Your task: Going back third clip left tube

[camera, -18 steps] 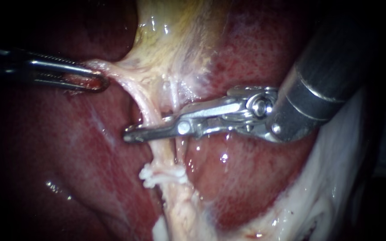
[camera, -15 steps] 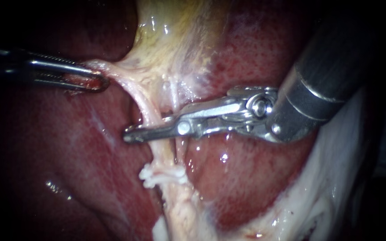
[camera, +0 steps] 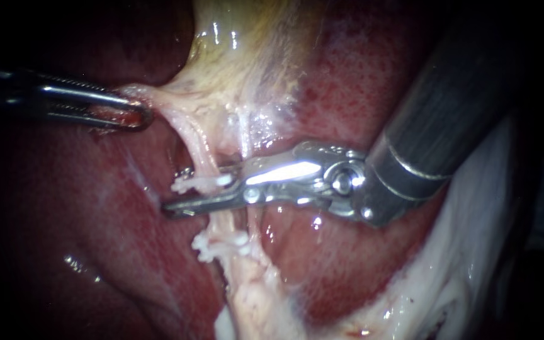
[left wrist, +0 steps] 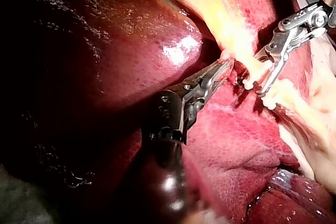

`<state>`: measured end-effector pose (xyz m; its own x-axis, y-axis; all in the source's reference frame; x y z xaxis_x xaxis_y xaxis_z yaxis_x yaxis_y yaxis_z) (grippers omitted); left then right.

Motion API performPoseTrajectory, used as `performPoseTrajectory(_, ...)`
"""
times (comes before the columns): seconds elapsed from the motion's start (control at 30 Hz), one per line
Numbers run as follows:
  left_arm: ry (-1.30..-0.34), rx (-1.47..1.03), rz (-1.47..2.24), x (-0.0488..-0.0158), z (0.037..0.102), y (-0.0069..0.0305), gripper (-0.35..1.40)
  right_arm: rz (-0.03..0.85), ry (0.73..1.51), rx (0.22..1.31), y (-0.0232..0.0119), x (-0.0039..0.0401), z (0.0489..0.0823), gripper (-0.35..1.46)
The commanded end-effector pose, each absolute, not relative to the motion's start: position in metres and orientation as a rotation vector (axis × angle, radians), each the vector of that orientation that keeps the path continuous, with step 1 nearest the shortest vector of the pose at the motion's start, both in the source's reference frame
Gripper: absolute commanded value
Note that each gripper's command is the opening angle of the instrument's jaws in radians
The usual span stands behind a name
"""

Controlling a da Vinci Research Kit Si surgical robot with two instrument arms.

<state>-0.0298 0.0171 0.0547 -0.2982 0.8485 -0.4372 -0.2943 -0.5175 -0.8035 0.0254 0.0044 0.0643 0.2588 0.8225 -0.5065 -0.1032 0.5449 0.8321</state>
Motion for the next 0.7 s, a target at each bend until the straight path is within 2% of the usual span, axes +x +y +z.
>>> performPoseTrajectory(0.03,-0.782,-1.151,1.900,-0.0298,0.0547,0.0171,-0.35,0.718,1.143,0.760,0.0045,0.0250,0.0645,0.50)
performPoseTrajectory(0.23,-0.780,-1.151,1.900,-0.0294,0.0546,0.0170,-0.35,0.663,1.164,0.690,0.0042,0.0226,0.0642,0.50)
performPoseTrajectory(0.37,-0.779,-1.151,1.901,-0.0291,0.0546,0.0170,-0.35,0.567,1.190,0.640,0.0034,0.0204,0.0627,0.50)
performPoseTrajectory(0.5,-0.777,-1.151,1.901,-0.0289,0.0546,0.0170,-0.35,0.428,1.225,0.509,0.0028,0.0173,0.0604,0.50)
performPoseTrajectory(0.7,-0.774,-1.150,1.901,-0.0287,0.0547,0.0171,-0.35,0.315,1.242,0.381,0.0031,0.0122,0.0570,0.50)
